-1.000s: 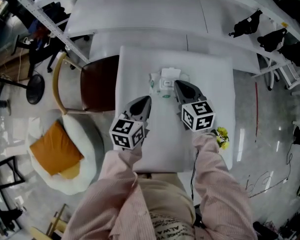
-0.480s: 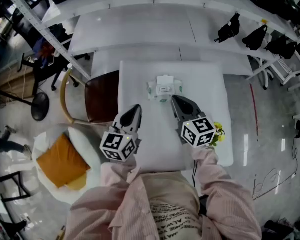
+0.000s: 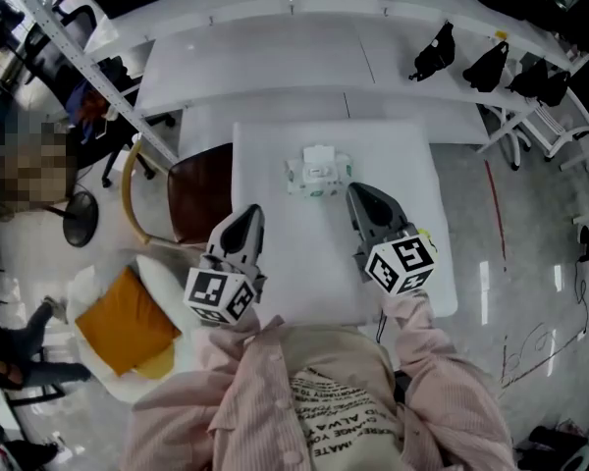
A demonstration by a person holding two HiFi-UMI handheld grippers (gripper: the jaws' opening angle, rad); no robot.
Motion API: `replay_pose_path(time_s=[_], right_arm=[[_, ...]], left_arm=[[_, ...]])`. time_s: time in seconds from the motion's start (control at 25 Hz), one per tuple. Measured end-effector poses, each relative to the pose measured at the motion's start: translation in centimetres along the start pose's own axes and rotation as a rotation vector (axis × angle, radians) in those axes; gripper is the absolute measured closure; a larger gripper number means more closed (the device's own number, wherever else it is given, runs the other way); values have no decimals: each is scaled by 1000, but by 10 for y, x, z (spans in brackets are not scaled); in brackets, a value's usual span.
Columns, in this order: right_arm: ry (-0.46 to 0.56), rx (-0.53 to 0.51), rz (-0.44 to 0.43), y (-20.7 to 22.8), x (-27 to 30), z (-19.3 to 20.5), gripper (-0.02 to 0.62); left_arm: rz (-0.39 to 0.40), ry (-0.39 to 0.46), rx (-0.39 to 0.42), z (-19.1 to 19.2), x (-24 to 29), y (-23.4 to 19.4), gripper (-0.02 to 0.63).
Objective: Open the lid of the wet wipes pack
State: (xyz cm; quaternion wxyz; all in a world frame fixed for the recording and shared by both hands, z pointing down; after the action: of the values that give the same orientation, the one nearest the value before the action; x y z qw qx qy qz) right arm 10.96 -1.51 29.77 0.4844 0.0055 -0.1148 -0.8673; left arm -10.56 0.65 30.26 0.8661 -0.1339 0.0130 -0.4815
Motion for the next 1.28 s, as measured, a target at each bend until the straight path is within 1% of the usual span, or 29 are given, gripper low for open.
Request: replay_pose_path(time_s=[0.08, 0.2, 0.32, 0.52, 0.8, 0.96, 1.28], right_arm=[[14, -5, 2, -2, -6, -3, 595], [44, 5, 19, -1, -14, -11, 595], [70, 8, 35, 1, -21, -20, 595], [93, 7, 53, 1, -30, -28, 597], [114, -8, 81, 4, -36, -33, 597], [118, -15, 91, 4, -39, -34, 597], [122, -15, 102, 5, -44, -32, 597]], left_arm=[[-9, 8, -2, -2, -6, 0, 611], [-9, 33, 24, -10, -11, 2, 611], [-15, 57, 34, -21, -15, 3, 611], [-37, 76, 44, -30, -19, 2, 611], [-48, 81, 61, -33, -23, 0, 611], [-56, 78, 84, -36, -24, -1, 611], [-58, 67, 91, -34, -23, 1, 611]])
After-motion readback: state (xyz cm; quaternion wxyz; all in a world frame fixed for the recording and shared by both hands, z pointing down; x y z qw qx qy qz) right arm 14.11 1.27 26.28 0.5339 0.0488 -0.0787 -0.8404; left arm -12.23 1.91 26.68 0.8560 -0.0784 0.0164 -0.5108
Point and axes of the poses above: the fingertips, and each gripper's own axes: x forward along the fingers, y to its right, z out of its underside, the point moved 4 cm from there along -x, backward along the fingers, and after that the axes turned 2 degrees about -z, right-handed, at the moved point
